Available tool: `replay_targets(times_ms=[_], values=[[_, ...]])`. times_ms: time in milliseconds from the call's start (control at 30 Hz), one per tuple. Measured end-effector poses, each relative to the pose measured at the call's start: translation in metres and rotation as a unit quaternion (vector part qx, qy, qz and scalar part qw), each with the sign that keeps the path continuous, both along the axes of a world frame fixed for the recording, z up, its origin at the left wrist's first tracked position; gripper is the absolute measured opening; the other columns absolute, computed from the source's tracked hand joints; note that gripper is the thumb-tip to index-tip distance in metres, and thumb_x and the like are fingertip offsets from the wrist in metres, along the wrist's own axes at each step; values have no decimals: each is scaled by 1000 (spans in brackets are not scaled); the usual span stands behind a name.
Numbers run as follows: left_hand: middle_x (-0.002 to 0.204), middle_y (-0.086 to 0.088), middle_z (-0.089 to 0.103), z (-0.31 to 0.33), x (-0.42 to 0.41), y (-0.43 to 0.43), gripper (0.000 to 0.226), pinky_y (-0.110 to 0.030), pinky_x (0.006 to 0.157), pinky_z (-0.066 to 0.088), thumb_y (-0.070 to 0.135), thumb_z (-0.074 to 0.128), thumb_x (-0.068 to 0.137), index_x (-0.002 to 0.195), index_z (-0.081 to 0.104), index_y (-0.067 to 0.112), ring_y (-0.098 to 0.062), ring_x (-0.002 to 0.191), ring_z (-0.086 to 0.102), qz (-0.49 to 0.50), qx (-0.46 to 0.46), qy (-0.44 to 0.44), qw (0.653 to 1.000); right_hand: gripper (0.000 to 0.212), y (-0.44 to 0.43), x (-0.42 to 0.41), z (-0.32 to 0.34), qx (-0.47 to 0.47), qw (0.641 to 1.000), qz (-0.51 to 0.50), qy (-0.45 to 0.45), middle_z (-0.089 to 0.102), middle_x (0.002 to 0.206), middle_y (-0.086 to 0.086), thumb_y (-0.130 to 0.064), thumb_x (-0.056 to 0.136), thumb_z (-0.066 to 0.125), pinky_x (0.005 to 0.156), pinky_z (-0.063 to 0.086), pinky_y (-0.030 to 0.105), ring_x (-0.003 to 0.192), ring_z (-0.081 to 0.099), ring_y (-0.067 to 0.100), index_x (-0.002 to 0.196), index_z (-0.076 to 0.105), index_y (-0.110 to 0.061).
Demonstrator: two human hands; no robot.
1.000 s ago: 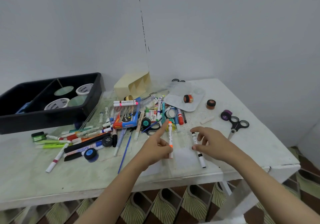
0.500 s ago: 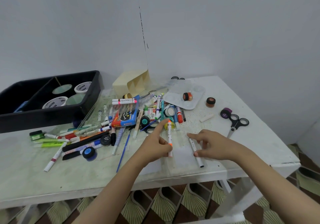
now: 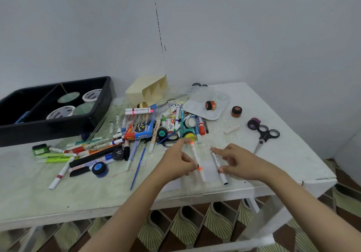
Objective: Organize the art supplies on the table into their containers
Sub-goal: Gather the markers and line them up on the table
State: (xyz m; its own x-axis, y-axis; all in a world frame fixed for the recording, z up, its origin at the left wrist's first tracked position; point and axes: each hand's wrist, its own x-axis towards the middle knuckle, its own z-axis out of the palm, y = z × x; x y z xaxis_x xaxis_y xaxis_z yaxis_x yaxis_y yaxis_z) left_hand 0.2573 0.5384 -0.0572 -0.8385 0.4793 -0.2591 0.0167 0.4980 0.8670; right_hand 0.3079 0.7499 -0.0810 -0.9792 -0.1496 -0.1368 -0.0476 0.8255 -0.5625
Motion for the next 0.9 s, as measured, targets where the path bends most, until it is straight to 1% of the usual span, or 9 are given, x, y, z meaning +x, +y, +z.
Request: replay_targets(times_ms=[67,167,233,367,433,500,600,767,900], values=[[73,-2,69,-3,6,5,68,-31,65,57,-1,67,75,135,41,19,-18,70,66,-10,-13,-2,1000,65,0,1,0,-6,1000,-4,3,41,93,-7,-34,87,64,75,35,15,77,43,1,144,32,-32],[71,3,66,-7,13,14,77,-24,58,52,3,70,75,141,36,22,-9,62,62,-21,-41,25,999,64,0,1,-1,-17,1000,-6,6,42,87,-9,-33,87,64,70,34,10,73,42,1,143,34,-32],[74,3,64,-7,13,18,78,-22,58,51,9,73,75,141,36,27,-10,65,62,-16,-49,36,998,63,0,2,-2,-21,1000,-7,5,43,88,-7,-33,88,64,71,34,12,74,42,1,143,34,-32],[81,-4,68,-5,12,22,75,-25,58,54,9,73,74,136,39,33,-17,71,67,-14,-54,26,998,62,0,3,-2,-31,999,-11,6,44,88,-6,-32,88,64,75,38,17,75,43,3,143,35,-31],[80,-10,71,-5,11,23,72,-34,68,58,5,72,73,133,42,31,-22,74,69,-4,-26,12,1000,62,-1,4,-1,-39,999,-13,5,44,88,-6,-31,88,64,78,39,19,75,43,3,143,35,-32],[82,-17,71,-5,9,26,71,-41,76,58,-1,72,73,133,45,26,-26,73,70,23,26,-22,999,62,-1,4,-1,-42,999,-11,5,43,87,-7,-31,88,64,79,39,20,75,43,3,143,35,-31],[82,-22,69,-8,9,32,69,-36,73,59,-6,71,74,133,45,19,-22,63,66,46,61,-50,996,62,0,3,-1,-51,999,-10,3,43,83,-8,-30,87,65,77,39,19,74,43,3,143,36,-31],[73,-11,69,-18,14,40,66,-41,76,58,0,74,73,131,47,16,-23,66,66,25,39,-38,998,62,1,3,-4,-97,995,-9,-14,46,66,-11,-30,87,65,61,37,12,56,44,-3,142,36,-33],[71,-7,70,-21,13,39,71,-39,74,59,4,76,74,136,45,18,-19,66,67,5,36,-13,999,61,3,2,-6,-118,993,-14,-23,46,67,-11,-25,88,65,59,36,11,52,42,-4,142,36,-32]])
